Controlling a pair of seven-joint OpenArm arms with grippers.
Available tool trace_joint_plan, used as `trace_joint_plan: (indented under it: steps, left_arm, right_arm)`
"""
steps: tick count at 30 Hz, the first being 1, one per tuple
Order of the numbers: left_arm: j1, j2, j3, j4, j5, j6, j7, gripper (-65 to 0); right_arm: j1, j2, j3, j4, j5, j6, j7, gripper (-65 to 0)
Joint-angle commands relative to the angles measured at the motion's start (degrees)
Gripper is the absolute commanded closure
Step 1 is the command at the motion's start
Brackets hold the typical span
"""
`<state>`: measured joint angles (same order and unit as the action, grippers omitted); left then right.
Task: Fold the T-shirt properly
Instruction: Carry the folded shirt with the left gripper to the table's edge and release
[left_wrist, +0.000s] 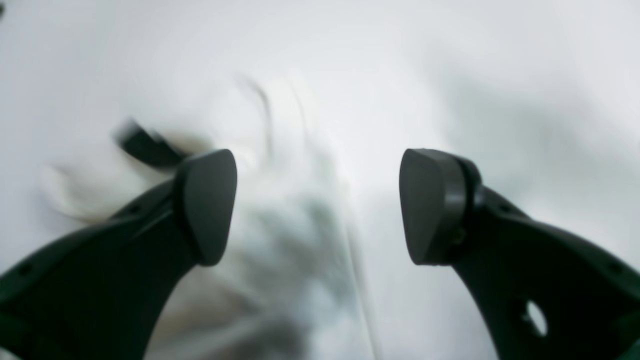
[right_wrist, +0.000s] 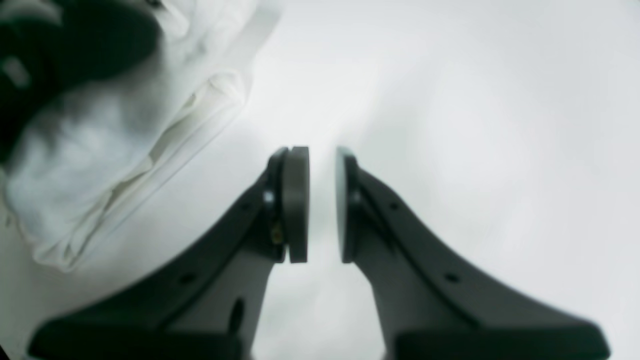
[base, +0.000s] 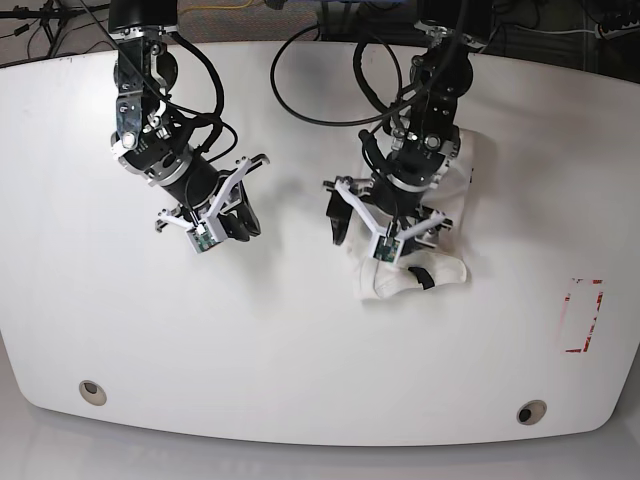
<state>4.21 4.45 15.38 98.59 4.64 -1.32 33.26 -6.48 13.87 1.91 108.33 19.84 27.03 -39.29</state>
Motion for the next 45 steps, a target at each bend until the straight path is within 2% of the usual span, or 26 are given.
trace_joint_plan:
  steps: [1,3,7,17,24,30,38,45]
  left_arm:
    - [0.58,0.26,-0.91,-3.60,0.23,1.01,-4.46,-47.8]
    - [1.37,0.17,-2.41,-7.46,0.23,1.01,-7.89,-47.8]
    - [2.25,-1.33,-5.75,-12.48,0.23,1.01,-11.32,-47.8]
    - [2.25,-7.57,-10.06,-20.92,-0.03,0.05,-12.64,-47.8]
    - [2.43,-13.11,-16.74,-20.83,0.06,-8.39,-12.20,-47.8]
    - [2.52,-19.61,-23.33,-21.18,0.15,-14.72,-12.11,-47.8]
    - [3.31,-28.84,-29.05,-25.22,0.06,-19.73,-12.20,-47.8]
    - [3.22,-34.12,-34.15,-31.11,0.06,-24.57,-12.64,-47.8]
  right_arm:
    - [-0.24,0.51,1.65,1.07,0.87,0.45,1.44,-8.7]
    - [-0.42,0.33,2.18,1.07,0.87,1.85,1.53,-8.7]
    - [-0.77,0.07,3.85,0.98,0.87,4.31,1.53,-8.7]
    - [-2.18,-0.02,7.10,0.98,0.87,6.95,1.53,-8.7]
    - [-2.97,0.15,7.45,1.25,0.60,7.22,1.44,-8.7]
    - [-3.41,0.42,7.45,1.42,0.43,7.22,1.44,-8.7]
    - [-4.73,0.42,7.45,2.30,0.60,7.22,1.44,-8.7]
    - [-6.93,0.42,7.36,3.80,0.52,7.22,1.44,-8.7]
